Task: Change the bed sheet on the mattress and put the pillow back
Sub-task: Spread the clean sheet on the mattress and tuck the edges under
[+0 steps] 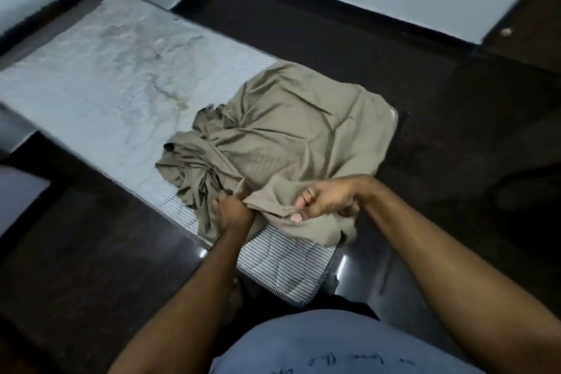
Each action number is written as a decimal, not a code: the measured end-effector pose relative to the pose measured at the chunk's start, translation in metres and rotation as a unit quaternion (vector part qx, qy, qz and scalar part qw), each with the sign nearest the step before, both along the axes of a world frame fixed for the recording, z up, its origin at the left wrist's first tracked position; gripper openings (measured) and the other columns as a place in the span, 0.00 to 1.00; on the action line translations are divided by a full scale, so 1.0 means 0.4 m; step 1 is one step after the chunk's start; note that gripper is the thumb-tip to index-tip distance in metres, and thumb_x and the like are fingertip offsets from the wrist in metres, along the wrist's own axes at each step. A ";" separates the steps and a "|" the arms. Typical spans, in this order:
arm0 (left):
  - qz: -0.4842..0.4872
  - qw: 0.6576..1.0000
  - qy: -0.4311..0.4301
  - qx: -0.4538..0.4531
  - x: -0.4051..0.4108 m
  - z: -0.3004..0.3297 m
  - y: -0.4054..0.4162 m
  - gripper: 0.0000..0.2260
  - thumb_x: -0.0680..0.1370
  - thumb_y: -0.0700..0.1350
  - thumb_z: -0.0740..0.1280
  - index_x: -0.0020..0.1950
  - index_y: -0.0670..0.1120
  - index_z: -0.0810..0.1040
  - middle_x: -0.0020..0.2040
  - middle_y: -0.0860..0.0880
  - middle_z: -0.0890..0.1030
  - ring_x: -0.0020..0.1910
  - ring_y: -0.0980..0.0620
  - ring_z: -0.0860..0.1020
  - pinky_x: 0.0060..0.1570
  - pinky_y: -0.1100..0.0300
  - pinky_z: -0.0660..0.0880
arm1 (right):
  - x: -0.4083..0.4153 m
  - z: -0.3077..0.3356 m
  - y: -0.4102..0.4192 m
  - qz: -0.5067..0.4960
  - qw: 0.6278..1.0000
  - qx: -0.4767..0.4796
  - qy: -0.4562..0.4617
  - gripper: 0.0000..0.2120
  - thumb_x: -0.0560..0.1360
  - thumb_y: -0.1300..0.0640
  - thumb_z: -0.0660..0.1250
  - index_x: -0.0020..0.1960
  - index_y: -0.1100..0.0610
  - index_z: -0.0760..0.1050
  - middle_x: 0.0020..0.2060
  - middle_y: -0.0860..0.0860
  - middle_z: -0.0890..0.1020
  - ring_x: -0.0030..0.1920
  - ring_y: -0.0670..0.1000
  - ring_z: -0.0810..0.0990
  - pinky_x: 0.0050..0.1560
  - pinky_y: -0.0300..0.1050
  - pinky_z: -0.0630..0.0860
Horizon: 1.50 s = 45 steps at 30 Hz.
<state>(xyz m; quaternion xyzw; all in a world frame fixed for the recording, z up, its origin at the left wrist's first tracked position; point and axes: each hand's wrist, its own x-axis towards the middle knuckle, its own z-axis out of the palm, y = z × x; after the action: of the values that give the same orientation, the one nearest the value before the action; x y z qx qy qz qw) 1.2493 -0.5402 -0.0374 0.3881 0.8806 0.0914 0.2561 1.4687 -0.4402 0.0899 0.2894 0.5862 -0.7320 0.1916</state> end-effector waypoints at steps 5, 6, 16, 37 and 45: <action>-0.195 0.966 -0.153 0.075 -0.056 -0.021 -0.015 0.26 0.67 0.61 0.59 0.47 0.40 0.83 0.45 0.36 0.84 0.48 0.36 0.83 0.41 0.49 0.76 | 0.006 -0.076 -0.120 -0.028 0.994 0.065 -0.089 0.17 0.77 0.50 0.74 0.37 0.53 0.68 0.31 0.48 0.62 0.32 0.44 0.59 0.32 0.41 0.56; -0.232 0.960 -0.149 0.046 -0.058 -0.016 -0.020 0.29 0.67 0.64 0.58 0.50 0.40 0.82 0.47 0.35 0.84 0.50 0.35 0.82 0.43 0.48 0.76 | 0.006 -0.086 -0.146 -0.046 0.990 0.086 -0.101 0.18 0.77 0.49 0.74 0.37 0.53 0.68 0.31 0.48 0.62 0.32 0.44 0.60 0.33 0.42 0.56; -0.412 0.905 -0.003 -0.103 -0.124 -0.053 -0.192 0.17 0.80 0.58 0.63 0.62 0.49 0.76 0.58 0.38 0.82 0.60 0.36 0.79 0.55 0.48 0.75 | 0.054 -0.222 -0.441 -0.341 0.835 0.322 -0.288 0.08 0.74 0.49 0.74 0.51 0.51 0.85 0.44 0.51 0.86 0.48 0.50 0.83 0.47 0.44 0.75; -0.590 0.790 -0.016 -0.167 -0.281 -0.146 -0.621 0.20 0.78 0.37 0.65 0.70 0.48 0.78 0.62 0.41 0.78 0.62 0.39 0.77 0.58 0.51 0.74 | -0.150 -0.445 -1.055 -0.277 0.865 0.206 -0.363 0.11 0.75 0.48 0.70 0.53 0.51 0.84 0.52 0.54 0.85 0.55 0.57 0.83 0.54 0.48 0.79; -0.553 0.807 -0.057 -0.199 -0.297 -0.210 -0.665 0.20 0.77 0.41 0.66 0.69 0.48 0.77 0.67 0.44 0.78 0.67 0.42 0.76 0.64 0.53 0.74 | -0.207 -0.539 -1.119 -0.275 0.876 0.169 -0.359 0.20 0.77 0.48 0.69 0.67 0.53 0.77 0.65 0.55 0.80 0.65 0.58 0.78 0.64 0.48 0.75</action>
<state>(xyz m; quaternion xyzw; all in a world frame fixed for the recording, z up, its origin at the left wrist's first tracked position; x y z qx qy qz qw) 1.1303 -0.8064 -0.1214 0.7442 0.4992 -0.2210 0.3849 1.3859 -0.8880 -0.1258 0.7098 0.4890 -0.4908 0.1273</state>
